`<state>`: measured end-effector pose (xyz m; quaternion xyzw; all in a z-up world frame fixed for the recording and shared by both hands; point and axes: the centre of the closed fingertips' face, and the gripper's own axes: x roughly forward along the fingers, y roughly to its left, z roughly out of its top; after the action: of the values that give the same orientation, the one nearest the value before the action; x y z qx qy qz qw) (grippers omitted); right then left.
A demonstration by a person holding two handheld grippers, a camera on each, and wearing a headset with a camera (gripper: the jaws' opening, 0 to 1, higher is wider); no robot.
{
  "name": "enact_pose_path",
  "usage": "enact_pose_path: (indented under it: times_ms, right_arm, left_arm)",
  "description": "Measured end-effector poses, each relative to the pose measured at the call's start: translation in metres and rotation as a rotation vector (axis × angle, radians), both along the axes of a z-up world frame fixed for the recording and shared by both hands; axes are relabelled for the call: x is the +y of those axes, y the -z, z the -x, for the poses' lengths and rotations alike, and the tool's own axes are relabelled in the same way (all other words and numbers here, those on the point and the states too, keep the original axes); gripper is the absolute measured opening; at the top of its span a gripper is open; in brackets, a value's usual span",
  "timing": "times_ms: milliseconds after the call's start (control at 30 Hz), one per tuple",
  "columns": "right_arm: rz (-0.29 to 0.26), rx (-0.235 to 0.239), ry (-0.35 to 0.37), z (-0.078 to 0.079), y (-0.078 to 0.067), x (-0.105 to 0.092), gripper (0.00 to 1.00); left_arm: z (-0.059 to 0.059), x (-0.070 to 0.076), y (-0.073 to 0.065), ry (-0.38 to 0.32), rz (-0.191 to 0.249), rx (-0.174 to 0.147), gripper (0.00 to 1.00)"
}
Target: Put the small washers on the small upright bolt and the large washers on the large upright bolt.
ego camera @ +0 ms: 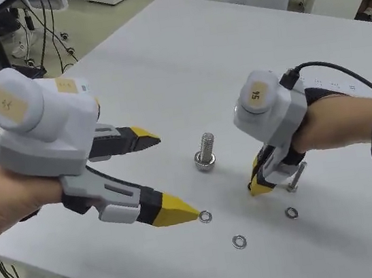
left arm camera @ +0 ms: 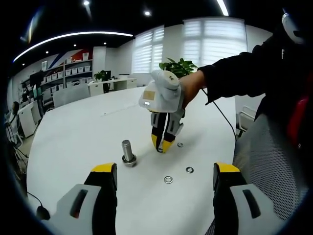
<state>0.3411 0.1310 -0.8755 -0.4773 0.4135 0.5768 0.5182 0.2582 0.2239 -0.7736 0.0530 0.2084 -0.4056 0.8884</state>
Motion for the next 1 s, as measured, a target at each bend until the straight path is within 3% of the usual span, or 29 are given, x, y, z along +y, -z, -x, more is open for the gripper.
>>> enact_pose_path:
  times_ms: [433, 733, 1000]
  right_arm:
    - [-0.048, -0.001, 0.026, -0.001, -0.029, 0.002, 0.13]
    - [-0.075, -0.033, 0.037, -0.007, -0.057, -0.001, 0.13]
    - [-0.071, -0.059, 0.041, -0.012, -0.072, -0.012, 0.13]
  left_arm:
    - [-0.001, -0.002, 0.000, 0.012, -0.002, 0.000, 0.80]
    - [-0.002, -0.004, -0.002, 0.017, 0.000, -0.006, 0.80]
    - [-0.002, -0.005, -0.003, 0.017, 0.000, -0.010, 0.80]
